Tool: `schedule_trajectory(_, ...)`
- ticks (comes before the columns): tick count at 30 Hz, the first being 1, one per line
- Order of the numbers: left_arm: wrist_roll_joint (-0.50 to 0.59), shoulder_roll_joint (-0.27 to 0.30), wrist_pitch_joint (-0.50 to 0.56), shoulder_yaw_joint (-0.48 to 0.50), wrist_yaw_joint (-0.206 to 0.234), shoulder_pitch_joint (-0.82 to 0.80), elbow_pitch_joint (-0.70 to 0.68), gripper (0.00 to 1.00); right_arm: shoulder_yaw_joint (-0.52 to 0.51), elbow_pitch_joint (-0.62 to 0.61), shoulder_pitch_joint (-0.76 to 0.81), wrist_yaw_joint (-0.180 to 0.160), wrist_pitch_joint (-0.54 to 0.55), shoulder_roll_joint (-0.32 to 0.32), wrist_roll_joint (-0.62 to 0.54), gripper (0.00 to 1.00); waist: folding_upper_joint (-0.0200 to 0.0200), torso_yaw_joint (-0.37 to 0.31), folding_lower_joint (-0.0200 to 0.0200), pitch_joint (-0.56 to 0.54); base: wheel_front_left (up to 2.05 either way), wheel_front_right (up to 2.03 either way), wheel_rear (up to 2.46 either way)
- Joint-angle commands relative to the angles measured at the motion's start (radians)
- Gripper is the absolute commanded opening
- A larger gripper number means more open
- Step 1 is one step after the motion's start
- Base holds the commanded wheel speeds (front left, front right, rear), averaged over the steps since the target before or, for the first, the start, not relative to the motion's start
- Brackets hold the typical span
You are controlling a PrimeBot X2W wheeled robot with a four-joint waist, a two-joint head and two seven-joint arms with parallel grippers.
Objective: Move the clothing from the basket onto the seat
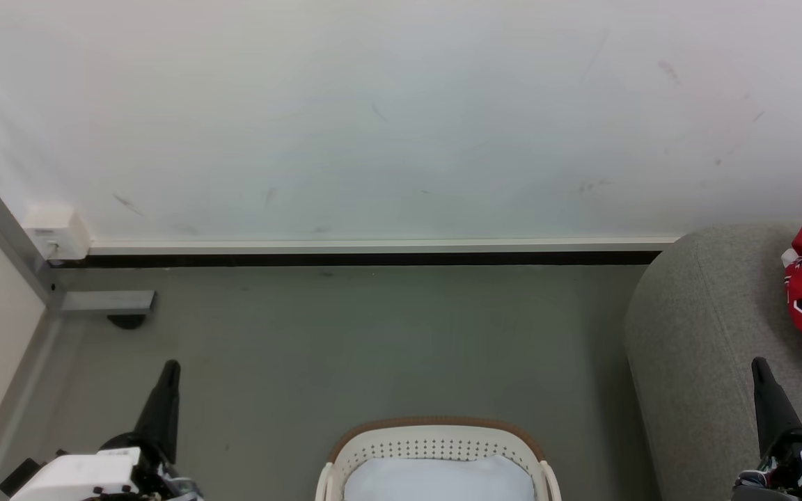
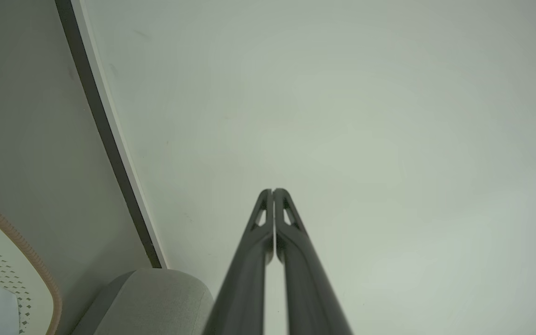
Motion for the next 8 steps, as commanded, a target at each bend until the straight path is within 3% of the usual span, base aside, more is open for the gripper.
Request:
schedule_trajectory(1, -0.013, 0.002, 0.003, 0.002, -0.001, -0.008, -0.003, 0.00, 0.004, -0.003, -0.001, -0.002, -0.004, -0.007, 0.006, 0.00, 0.0000, 0.000, 0.0000, 0.000, 0.00, 0.00, 0.00)
schedule_trajectory(8, -0.013, 0.002, 0.003, 0.002, -0.001, -0.007, -0.003, 0.00, 0.016, -0.007, -0.001, -0.002, -0.016, -0.018, 0.016, 0.00, 0.0000, 0.000, 0.0000, 0.000, 0.00, 0.00, 0.00)
